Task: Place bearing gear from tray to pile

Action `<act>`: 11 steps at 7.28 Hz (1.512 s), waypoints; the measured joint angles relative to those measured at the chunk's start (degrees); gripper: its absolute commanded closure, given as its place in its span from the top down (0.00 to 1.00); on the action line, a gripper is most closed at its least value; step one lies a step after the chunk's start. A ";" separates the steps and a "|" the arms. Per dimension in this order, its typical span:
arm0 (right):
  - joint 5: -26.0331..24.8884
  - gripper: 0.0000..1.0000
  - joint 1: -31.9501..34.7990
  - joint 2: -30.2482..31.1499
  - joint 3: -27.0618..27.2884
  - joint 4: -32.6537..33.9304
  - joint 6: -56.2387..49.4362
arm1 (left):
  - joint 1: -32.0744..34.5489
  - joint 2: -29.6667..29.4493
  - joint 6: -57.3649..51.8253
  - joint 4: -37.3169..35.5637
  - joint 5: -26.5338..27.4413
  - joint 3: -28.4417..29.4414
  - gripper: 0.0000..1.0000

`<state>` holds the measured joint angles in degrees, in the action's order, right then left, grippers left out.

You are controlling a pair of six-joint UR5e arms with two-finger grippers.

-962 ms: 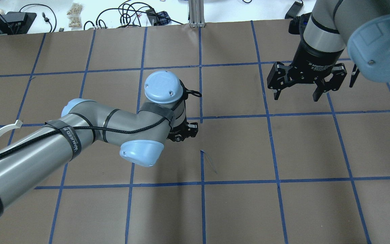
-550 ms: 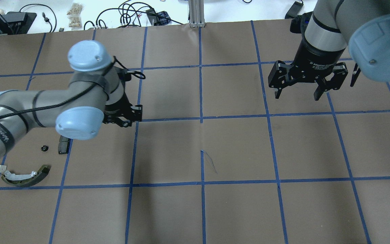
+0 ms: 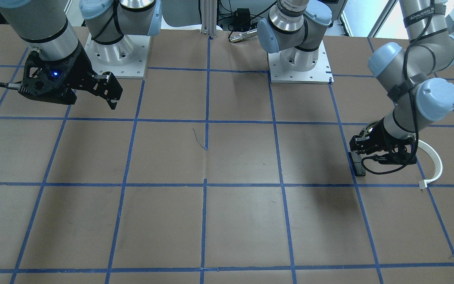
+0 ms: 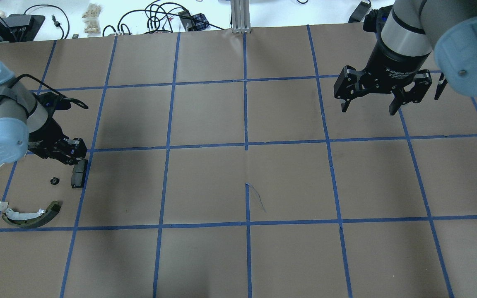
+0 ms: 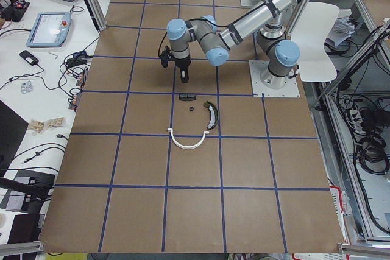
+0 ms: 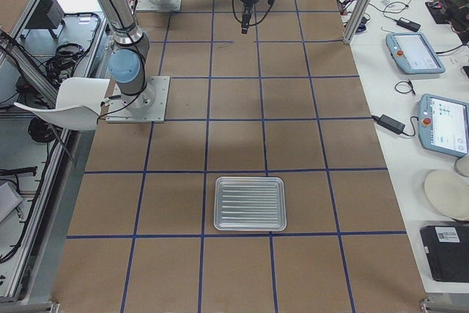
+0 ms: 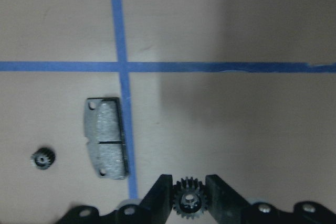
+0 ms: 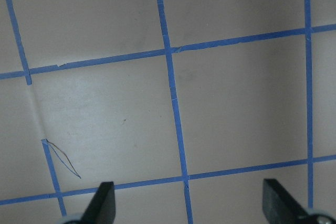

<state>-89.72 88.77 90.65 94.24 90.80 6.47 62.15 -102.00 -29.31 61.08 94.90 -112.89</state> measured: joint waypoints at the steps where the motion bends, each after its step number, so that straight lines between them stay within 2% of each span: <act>1: 0.12 1.00 -0.07 0.10 -0.26 0.08 -0.04 | -3.07 -2.18 -4.00 -2.24 0.72 0.22 0.00; 3: 0.59 1.00 -0.04 0.22 -0.56 0.12 -0.02 | -7.26 -5.96 -7.96 -5.59 1.94 0.46 0.00; 4: 0.64 1.00 -0.03 0.15 -0.40 0.19 -0.06 | -8.36 -7.03 -8.69 -6.24 2.18 0.45 0.09; 5: 0.53 1.00 -0.08 0.14 -0.37 0.35 -0.08 | -8.82 -7.61 -9.01 -6.54 2.28 0.48 0.99; 9: 0.09 1.00 -0.01 0.62 -0.72 0.87 -0.09 | -7.65 -6.53 -9.80 -6.24 2.12 1.33 1.00; 11: 0.40 1.00 0.19 0.84 -0.72 1.90 0.16 | -1.10 -3.22 -4.53 0.69 1.72 5.44 1.00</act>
<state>-89.31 88.96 91.49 93.52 92.70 6.63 61.05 -105.22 -33.84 61.77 96.62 -107.45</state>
